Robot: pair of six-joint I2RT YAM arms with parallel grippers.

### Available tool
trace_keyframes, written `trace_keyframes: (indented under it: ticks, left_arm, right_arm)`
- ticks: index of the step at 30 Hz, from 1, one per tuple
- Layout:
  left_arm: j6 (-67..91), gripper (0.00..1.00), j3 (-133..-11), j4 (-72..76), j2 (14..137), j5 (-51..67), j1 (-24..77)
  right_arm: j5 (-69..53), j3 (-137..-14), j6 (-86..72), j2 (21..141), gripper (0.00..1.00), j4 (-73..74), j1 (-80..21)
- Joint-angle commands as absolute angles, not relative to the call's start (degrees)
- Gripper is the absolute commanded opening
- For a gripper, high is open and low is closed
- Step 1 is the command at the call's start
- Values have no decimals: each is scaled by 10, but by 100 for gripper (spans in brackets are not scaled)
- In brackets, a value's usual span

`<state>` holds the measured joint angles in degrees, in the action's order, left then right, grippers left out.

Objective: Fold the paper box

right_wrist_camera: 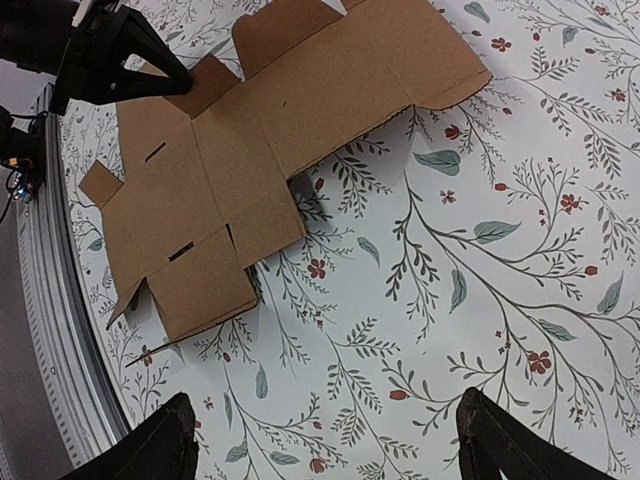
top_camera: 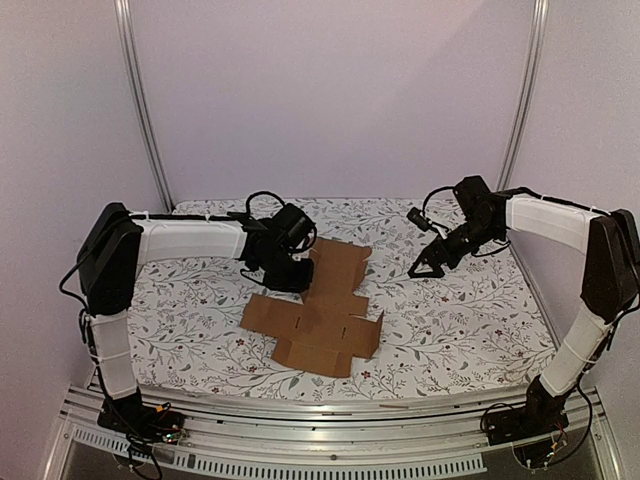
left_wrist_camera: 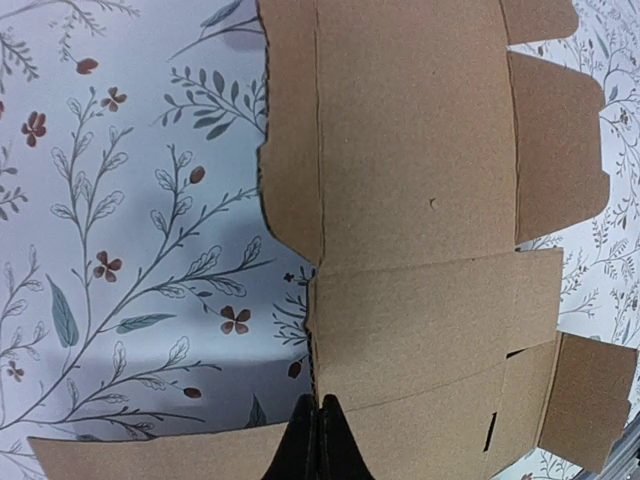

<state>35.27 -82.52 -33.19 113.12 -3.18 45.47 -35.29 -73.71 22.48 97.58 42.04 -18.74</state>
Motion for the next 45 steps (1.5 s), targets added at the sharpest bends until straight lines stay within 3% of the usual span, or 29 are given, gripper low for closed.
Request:
trace_keyframes:
  ticks: [1, 10, 17, 26, 34, 40, 45]
  left_arm:
    - [339, 0, -813, -307, 1118, -31, 460]
    - [282, 0, -825, -296, 1117, -21, 460]
    - [129, 0, -872, -357, 1124, 13, 453]
    - [56, 0, -901, -389, 1142, 97, 455]
    - [-175, 0, -1022, -509, 1207, 99, 465]
    - [-201, 0, -1167, -632, 1311, 115, 465]
    - [-212, 0, -1168, -633, 1317, 154, 473]
  right_arm:
    - [-355, -751, 221, 978, 89, 433, -191]
    - [-350, -751, 225, 973, 90, 438, -191]
    - [-347, -752, 229, 967, 90, 443, -191]
    - [-345, -753, 234, 969, 90, 446, -191]
    - [-345, -756, 235, 965, 90, 453, -191]
    - [-344, -755, 237, 962, 90, 453, -191]
    - [-345, -756, 238, 967, 90, 455, -191]
